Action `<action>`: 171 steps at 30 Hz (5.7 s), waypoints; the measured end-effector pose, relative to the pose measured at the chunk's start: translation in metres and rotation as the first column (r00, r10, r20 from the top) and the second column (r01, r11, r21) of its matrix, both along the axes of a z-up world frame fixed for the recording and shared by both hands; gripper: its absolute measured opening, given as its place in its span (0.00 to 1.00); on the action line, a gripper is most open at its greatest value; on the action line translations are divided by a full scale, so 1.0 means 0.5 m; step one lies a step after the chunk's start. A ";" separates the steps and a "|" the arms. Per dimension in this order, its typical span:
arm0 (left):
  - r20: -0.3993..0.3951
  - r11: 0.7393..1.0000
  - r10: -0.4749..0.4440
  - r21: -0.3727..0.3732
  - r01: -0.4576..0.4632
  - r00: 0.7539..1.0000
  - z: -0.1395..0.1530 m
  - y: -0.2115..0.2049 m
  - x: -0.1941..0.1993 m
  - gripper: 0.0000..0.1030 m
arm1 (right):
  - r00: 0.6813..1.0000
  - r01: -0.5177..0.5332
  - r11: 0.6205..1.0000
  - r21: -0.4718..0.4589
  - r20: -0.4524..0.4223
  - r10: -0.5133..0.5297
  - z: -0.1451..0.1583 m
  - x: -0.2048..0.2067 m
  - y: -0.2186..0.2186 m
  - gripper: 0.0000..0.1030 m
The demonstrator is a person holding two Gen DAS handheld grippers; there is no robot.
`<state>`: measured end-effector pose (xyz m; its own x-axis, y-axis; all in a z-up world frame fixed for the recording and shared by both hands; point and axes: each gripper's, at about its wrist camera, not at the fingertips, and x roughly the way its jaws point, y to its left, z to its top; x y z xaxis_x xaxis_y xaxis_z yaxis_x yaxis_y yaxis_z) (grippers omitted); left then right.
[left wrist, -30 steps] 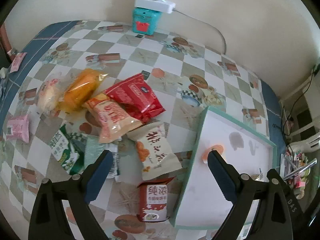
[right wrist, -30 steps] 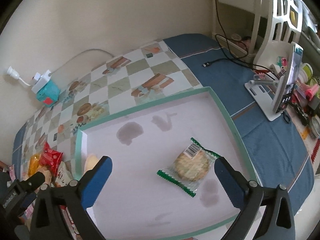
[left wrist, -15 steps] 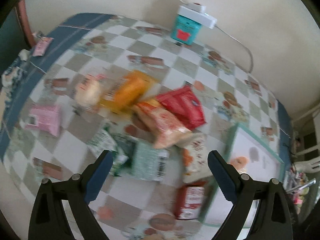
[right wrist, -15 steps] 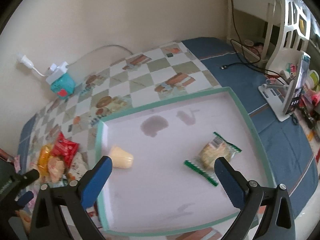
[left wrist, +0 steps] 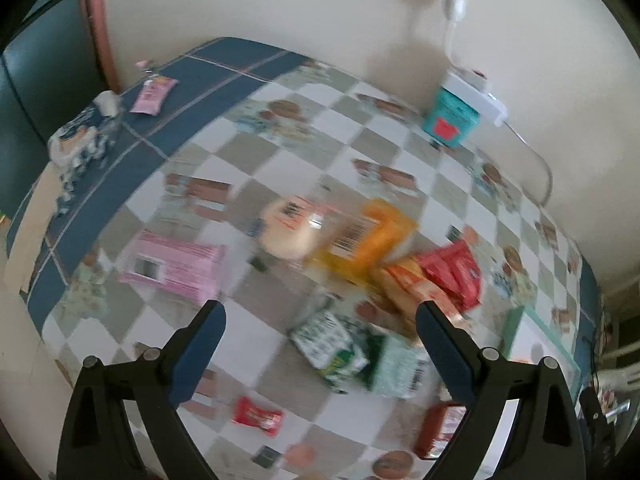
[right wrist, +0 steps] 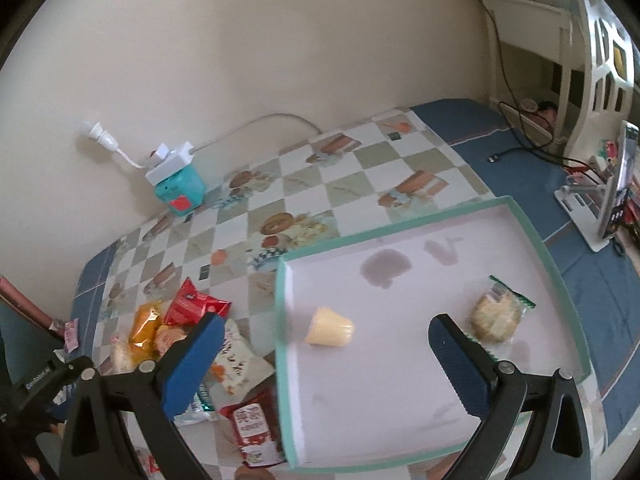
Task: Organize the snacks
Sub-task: 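Move both tools back over the snack pile, then grasp the red candy with left tool while right tool grasps the green striped pack, then carry both packs over the tray and open the left tool to drop the candy, then open the right tool to drop the green striped pack in the tray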
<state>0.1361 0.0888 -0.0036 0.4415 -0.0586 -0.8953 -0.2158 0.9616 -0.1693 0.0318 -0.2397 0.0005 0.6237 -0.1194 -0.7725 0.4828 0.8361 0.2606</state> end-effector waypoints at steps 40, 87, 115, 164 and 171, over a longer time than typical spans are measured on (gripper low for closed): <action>-0.287 0.991 -0.134 -0.049 0.125 0.948 -0.196 0.107 -0.091 0.93 | 0.846 -0.439 0.897 0.051 -0.314 0.432 -0.214 0.167 0.377 0.58; -0.200 0.979 -0.180 0.057 0.195 0.963 -0.114 -0.020 -0.128 0.28 | 0.894 -0.418 0.906 0.061 -0.147 0.423 -0.067 0.021 0.274 0.51; -0.098 0.868 -0.448 0.189 0.459 0.889 -0.037 -0.373 -0.082 0.28 | 0.991 0.000 0.997 0.078 -0.130 0.010 -0.030 -0.036 -0.050 0.51; -0.182 0.830 -0.518 0.130 0.543 0.836 -0.105 -0.530 -0.067 0.71 | 0.975 0.112 0.985 0.135 -0.208 -0.082 -0.100 -0.056 -0.196 0.68; -0.199 0.904 -0.385 0.116 0.411 0.901 -0.118 -0.458 -0.038 0.85 | 0.971 0.105 0.987 0.125 -0.229 -0.074 -0.110 -0.053 -0.196 0.77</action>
